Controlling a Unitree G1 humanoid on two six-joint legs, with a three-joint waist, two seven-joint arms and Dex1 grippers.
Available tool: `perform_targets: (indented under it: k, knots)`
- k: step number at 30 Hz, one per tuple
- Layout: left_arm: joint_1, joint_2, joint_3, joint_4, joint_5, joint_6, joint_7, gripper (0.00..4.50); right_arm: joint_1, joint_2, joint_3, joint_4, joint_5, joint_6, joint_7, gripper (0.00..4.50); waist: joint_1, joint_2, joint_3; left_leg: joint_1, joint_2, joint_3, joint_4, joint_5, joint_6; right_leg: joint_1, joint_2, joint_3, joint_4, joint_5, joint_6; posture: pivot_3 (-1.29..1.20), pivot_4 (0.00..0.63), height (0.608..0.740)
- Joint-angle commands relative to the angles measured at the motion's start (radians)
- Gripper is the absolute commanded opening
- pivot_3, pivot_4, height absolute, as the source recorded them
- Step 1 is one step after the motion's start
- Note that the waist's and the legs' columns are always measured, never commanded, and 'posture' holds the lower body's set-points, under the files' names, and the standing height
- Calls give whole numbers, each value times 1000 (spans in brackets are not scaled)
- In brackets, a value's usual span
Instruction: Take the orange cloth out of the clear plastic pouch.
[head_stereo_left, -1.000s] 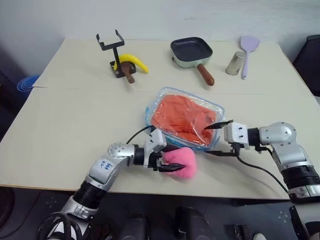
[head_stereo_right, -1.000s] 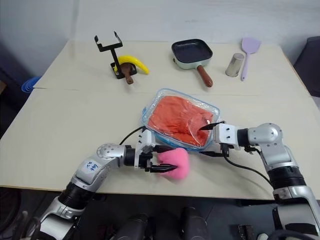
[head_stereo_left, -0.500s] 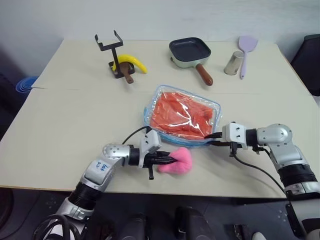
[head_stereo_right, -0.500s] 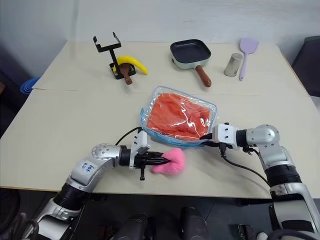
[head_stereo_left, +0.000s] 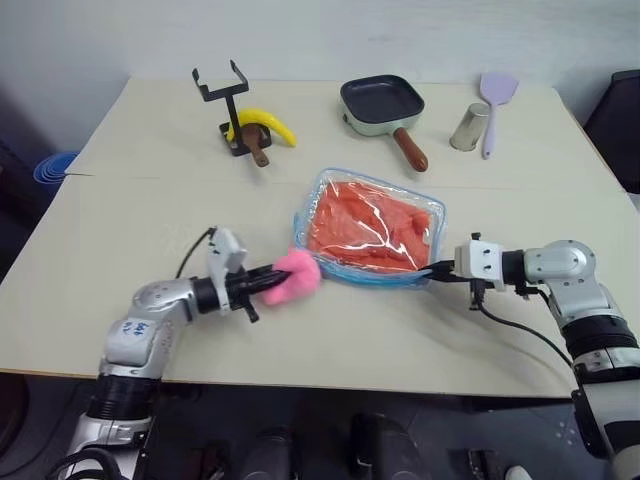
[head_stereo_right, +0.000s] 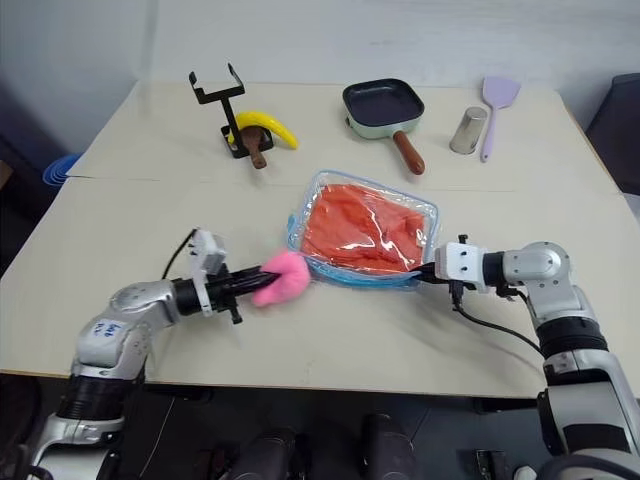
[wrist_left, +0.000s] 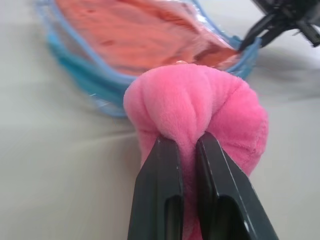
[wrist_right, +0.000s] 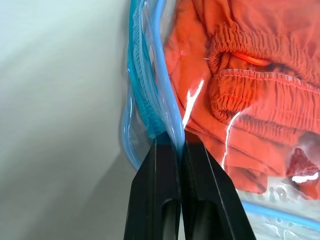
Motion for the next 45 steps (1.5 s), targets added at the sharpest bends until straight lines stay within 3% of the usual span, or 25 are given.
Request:
perform_targets:
  k: [1,10,15,17,18,21,24,28,30,35,39,42,45]
  knots:
    - [-16,18,75,51,-12,-24,28,24,-7,-26,-20,39,2,-46,2,0,-1,0,0,0,0,0,0,0,0,0,0,0,0,0,0,0,150,740]
    - [-114,-48,250,214,-55,-105,190,24,-11,-36,-37,127,21,-133,12,0,-1,-1,0,0,0,-1,0,0,0,0,0,-1,0,0,0,0,150,740]
    - [-66,-38,188,154,-65,-66,126,24,7,16,-95,110,171,9,120,0,-1,-1,0,0,0,0,0,0,0,0,0,-2,1,0,0,0,150,740]
    - [-54,-18,168,131,-48,-40,130,743,44,21,-114,59,219,68,154,0,0,-1,0,0,0,0,0,0,0,0,0,-2,1,0,0,0,150,740]
    - [-51,-8,168,121,-44,-49,127,1007,71,15,-119,20,241,118,170,511,0,-1,0,0,0,-1,0,0,0,0,0,-2,1,0,0,0,150,740]
    - [-34,52,153,102,7,-134,86,1870,152,-9,-152,-98,287,155,179,1332,0,-1,0,-1,0,-2,0,0,0,0,0,-2,1,0,0,0,150,740]
    - [-24,183,122,148,115,-358,-40,2759,294,-78,-201,-279,342,270,172,2315,0,0,1,-1,0,-1,0,0,-1,0,0,-2,1,0,0,0,150,740]
    - [-40,346,49,230,199,-520,-225,2781,490,-152,-266,-514,409,407,148,3683,2,0,1,-1,0,-1,-2,-1,-2,-1,0,-2,-3,0,0,0,150,740]
    - [-88,381,7,266,229,-609,-299,2948,591,-160,-325,-670,493,522,98,4334,3,0,1,0,0,-1,-2,-1,-2,0,0,-1,-7,0,0,0,150,740]
    - [-238,256,-113,307,269,-824,-358,4271,736,-111,-377,-966,583,675,-56,4500,19,0,0,0,0,-1,-2,-1,-2,-1,-1,-1,-6,0,0,0,150,740]
    - [-368,108,-219,415,317,-893,-379,4271,792,-52,-352,-1080,569,703,-138,4500,30,-1,1,-1,-1,-1,-2,-1,-1,-1,0,-2,-3,0,0,0,150,740]
    - [-494,5,-286,599,409,-985,-333,4271,813,-23,-338,-1118,548,712,-184,4500,35,-2,1,-2,-3,1,-2,0,0,-1,0,-3,-1,0,1,0,150,740]
    - [-576,-45,-313,758,470,-1071,-294,4271,823,-12,-335,-1135,534,715,-207,4500,29,-4,2,-3,-4,2,-1,1,3,-2,0,-2,-2,2,3,0,150,740]
